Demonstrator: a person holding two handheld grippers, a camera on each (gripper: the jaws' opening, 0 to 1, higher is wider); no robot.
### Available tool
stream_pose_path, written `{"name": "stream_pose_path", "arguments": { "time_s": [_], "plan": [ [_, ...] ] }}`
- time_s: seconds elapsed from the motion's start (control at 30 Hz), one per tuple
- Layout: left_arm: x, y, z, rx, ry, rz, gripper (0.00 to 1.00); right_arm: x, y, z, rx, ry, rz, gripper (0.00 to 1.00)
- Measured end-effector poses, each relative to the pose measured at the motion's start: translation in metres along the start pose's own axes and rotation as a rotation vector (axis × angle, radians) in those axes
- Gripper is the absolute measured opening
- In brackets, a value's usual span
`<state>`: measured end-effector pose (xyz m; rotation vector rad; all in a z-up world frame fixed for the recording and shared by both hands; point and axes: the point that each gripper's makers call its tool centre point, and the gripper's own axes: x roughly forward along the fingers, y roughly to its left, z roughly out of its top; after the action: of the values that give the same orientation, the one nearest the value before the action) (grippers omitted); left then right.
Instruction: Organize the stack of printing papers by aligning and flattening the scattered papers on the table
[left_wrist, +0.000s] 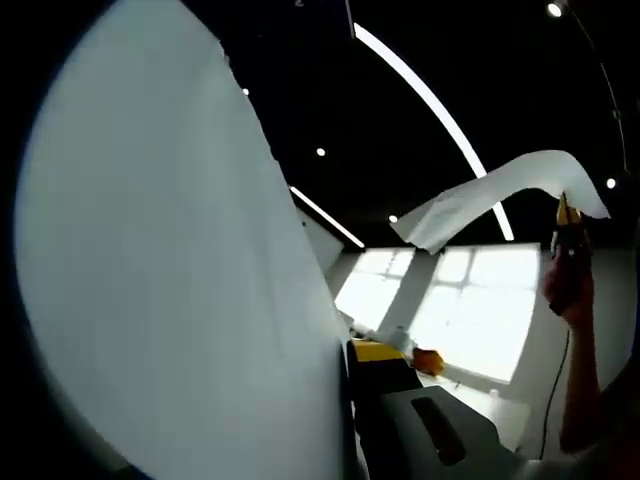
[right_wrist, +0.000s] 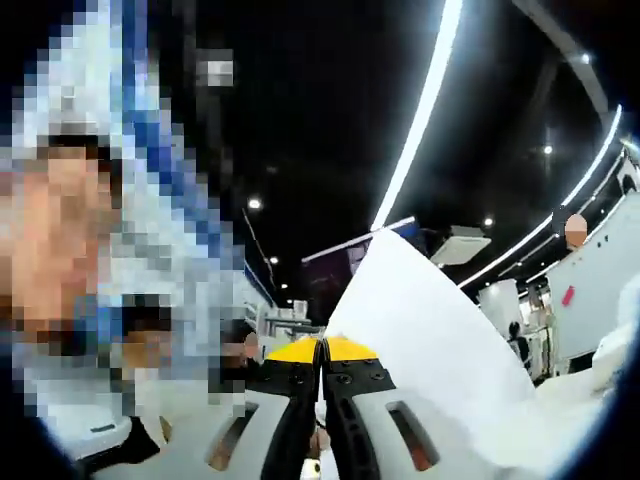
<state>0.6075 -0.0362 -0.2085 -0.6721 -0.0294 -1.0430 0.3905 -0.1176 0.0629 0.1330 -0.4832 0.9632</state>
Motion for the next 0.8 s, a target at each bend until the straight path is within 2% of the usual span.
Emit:
{"name": "stream_pose_path", "arguments": {
  "time_s": [0.03,0.13,0.27,0.37,0.4,0.47,0.5,0.57,0.63,0.7,0.8],
  "plan": [
    [0.0,0.0,0.0,-0.002,-0.001,-0.001,0.08,-0.005,0.002,-0.004,-0.037,0.014,0.012,0.0],
    [-0.001,-0.001,0.0,-0.004,-0.003,-0.003,0.08,-0.02,-0.007,-0.024,-0.015,0.042,0.014,0.0],
    [0.0,-0.001,0.0,-0.001,-0.002,-0.002,0.08,-0.046,-0.031,-0.065,0.1,0.089,-0.006,0.0],
    [0.0,-0.001,0.0,-0.004,-0.003,-0.003,0.08,-0.065,-0.051,-0.096,0.206,0.118,-0.051,0.0],
    [0.0,-0.002,0.0,-0.006,-0.004,-0.004,0.08,-0.075,-0.061,-0.111,0.218,0.142,-0.09,0.0],
    [0.0,-0.001,0.0,-0.009,-0.005,0.0,0.08,-0.088,-0.071,-0.13,0.24,0.171,-0.12,0.0],
    [0.0,-0.001,0.0,-0.01,-0.005,0.001,0.08,-0.091,-0.073,-0.133,0.248,0.175,-0.126,0.0],
    [0.0,-0.002,-0.001,-0.013,0.0,-0.002,0.08,-0.108,-0.087,-0.154,0.304,0.196,-0.176,0.0],
    [0.001,-0.002,-0.002,-0.003,0.005,-0.002,0.08,-0.12,-0.097,-0.17,0.323,0.229,-0.219,0.0],
    [0.0,-0.002,-0.002,-0.002,0.007,-0.002,0.08,-0.129,-0.104,-0.185,0.337,0.256,-0.243,0.0],
    [0.0,-0.002,-0.002,-0.005,0.006,0.0,0.08,-0.134,-0.109,-0.193,0.354,0.255,-0.253,0.0]
  ]
}}
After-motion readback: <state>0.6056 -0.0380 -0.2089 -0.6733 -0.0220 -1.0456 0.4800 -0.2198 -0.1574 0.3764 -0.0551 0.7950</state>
